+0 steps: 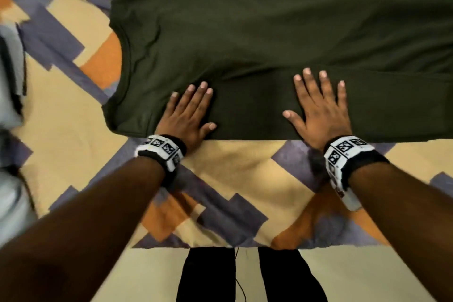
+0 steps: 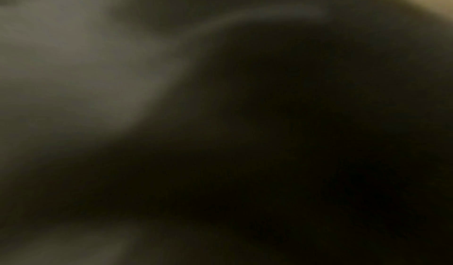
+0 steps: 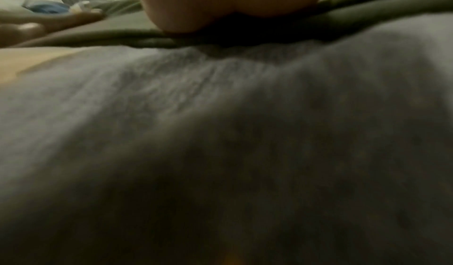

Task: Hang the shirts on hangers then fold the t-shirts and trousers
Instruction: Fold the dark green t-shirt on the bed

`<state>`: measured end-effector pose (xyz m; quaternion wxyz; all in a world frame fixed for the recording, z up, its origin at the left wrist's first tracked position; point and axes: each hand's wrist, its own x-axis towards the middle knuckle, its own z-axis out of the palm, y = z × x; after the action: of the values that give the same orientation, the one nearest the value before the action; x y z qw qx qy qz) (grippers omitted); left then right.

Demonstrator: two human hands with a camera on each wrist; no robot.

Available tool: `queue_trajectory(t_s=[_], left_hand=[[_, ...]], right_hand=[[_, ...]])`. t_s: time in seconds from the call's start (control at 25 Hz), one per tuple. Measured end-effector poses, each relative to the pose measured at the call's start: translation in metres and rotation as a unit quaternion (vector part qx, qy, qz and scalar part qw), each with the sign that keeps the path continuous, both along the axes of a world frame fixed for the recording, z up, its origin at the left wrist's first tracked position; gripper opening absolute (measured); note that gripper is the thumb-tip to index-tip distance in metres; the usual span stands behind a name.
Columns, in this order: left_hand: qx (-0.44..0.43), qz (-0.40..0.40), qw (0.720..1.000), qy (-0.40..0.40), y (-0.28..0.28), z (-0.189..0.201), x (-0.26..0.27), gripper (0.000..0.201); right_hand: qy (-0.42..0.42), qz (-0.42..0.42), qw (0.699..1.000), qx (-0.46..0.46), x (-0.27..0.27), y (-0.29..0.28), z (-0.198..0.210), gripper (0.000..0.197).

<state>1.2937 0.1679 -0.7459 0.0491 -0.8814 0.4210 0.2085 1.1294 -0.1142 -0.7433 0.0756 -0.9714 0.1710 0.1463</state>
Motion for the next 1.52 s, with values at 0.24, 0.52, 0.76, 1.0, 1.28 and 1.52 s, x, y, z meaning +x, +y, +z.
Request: queue_trajectory(t_s=[0.24,0.52,0.76,1.0,1.28,1.52], left_hand=[[0.002,0.055,0.998,0.022,0.102,0.026,0.057,0.083],[-0.114,0.116,0.981,0.108,0.141,0.028,0.083,0.052],[-0.180,0.146,0.958,0.168,0.149,0.026,0.099,0.050],[-0.237,0.236,0.926,0.177,0.156,0.017,0.095,0.023],[-0.215,0.263,0.936,0.094,0.142,0.031,0.082,0.022],[-0.168,0.335,0.923,0.086,0.137,0.039,0.087,0.024]], right_hand=[[0.001,-0.055,0.998,-0.017,0.025,0.037,0.023,0.073],[-0.078,-0.124,0.977,0.158,0.154,0.078,0.034,0.034],[-0.015,-0.131,0.985,0.114,0.174,0.068,0.035,0.023],[-0.115,-0.191,0.969,0.105,0.163,0.071,0.030,0.025],[-0.225,-0.078,0.952,0.190,0.120,0.093,0.034,0.029],[0.017,0.163,0.985,0.045,0.082,0.102,0.009,0.060]])
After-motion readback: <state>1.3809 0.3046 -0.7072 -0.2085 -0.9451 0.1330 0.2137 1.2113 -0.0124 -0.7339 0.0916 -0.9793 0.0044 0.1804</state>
